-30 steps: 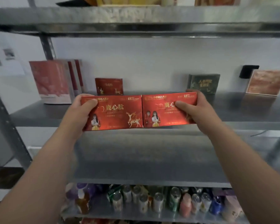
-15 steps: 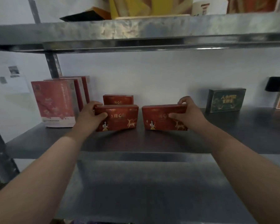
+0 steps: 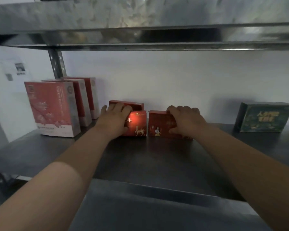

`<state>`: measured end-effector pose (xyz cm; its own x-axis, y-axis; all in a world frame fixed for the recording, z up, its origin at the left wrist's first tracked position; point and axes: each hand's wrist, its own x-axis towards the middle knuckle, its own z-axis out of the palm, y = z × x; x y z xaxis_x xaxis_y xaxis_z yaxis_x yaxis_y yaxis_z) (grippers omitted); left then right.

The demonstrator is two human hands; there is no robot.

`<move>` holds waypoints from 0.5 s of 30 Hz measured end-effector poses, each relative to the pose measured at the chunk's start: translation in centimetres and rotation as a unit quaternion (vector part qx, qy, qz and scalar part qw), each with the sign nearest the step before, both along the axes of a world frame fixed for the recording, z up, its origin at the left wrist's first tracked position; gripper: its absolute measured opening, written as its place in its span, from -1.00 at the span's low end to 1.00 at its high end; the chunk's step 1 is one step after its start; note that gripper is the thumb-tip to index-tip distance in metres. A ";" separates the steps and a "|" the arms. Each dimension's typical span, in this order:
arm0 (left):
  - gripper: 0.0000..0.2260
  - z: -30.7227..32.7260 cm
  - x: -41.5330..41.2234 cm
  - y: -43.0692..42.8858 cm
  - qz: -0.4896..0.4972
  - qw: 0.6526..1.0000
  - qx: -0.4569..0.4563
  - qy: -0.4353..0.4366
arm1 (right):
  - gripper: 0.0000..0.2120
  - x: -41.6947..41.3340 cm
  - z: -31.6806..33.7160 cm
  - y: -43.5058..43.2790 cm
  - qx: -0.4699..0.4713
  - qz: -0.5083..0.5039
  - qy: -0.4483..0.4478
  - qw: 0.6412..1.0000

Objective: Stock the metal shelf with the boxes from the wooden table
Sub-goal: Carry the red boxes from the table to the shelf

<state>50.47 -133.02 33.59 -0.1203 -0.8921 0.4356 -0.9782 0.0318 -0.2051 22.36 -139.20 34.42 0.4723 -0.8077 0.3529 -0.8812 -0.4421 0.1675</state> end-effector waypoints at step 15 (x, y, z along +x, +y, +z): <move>-0.32 -3.5 1.8 -2.4 0.020 0.993 -0.111 0.017 | -0.23 2.4 -3.0 -5.9 -0.088 -0.025 -0.035 0.995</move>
<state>52.26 -135.39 30.07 -0.0691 -0.7774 0.6252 -0.9843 -0.0491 -0.1698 24.72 -145.07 31.43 0.4022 -0.7521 0.5220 -0.9136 -0.3665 0.1759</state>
